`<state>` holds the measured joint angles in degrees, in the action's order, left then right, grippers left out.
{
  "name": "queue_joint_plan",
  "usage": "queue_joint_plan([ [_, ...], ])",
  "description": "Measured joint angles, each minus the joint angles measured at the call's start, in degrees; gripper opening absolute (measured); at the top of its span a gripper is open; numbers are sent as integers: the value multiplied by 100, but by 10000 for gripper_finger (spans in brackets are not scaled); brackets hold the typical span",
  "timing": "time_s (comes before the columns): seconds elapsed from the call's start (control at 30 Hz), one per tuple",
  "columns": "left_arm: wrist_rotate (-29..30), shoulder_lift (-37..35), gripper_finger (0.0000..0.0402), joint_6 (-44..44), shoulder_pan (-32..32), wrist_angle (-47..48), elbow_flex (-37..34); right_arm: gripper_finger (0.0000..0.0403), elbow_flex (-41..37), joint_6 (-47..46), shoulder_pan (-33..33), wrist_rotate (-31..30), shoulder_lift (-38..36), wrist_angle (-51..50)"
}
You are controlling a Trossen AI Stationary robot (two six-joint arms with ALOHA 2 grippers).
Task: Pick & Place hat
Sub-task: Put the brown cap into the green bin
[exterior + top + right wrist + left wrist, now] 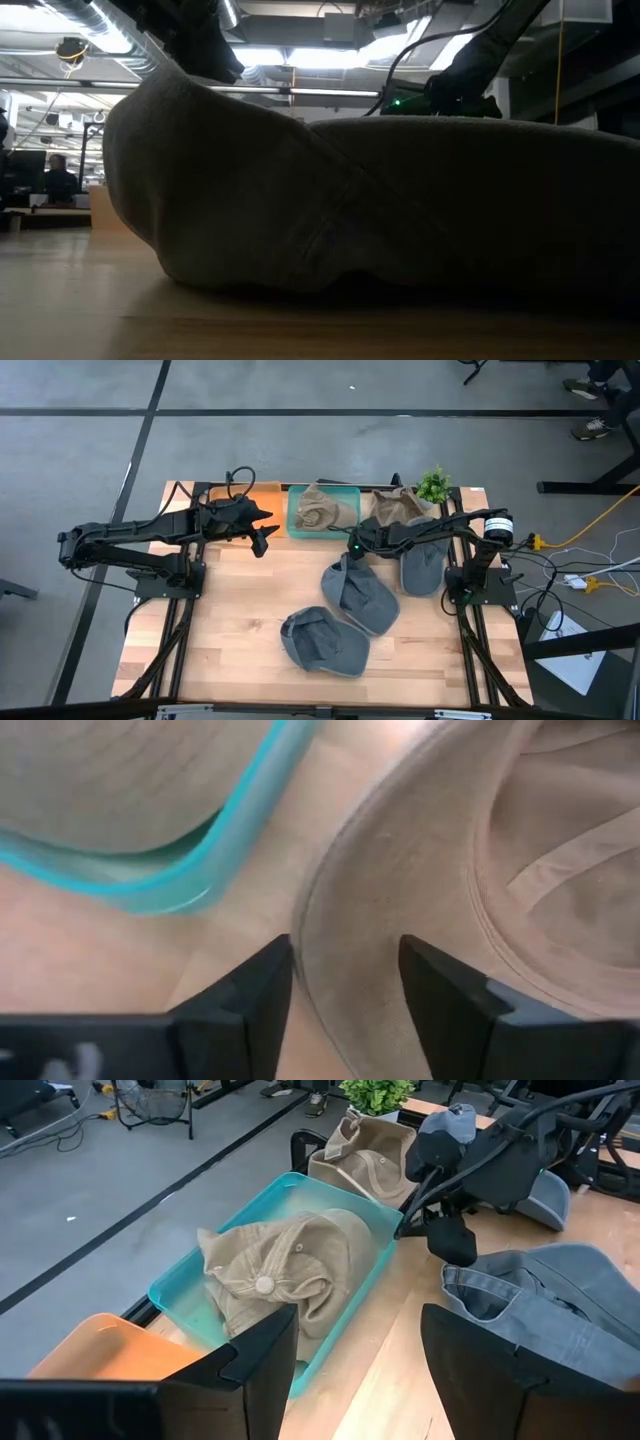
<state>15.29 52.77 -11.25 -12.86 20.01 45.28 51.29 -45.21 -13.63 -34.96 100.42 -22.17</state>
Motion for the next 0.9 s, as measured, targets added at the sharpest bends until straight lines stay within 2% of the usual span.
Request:
queue_joint_plan([
  [0.1,0,0,206,0,1,0,0,140,0,2,-2,-116,0,2],
  [0.3,1,0,207,1,1,2,0,21,0,64,0,-237,0,-12],
  [0.5,2,0,205,1,0,2,0,27,23,72,105,-28,-4,-64],
  [0.63,2,0,206,0,2,2,0,10,246,87,377,202,-7,-430],
  [0.9,4,0,205,2,2,2,0,8,1359,365,989,404,-7,-2144],
])
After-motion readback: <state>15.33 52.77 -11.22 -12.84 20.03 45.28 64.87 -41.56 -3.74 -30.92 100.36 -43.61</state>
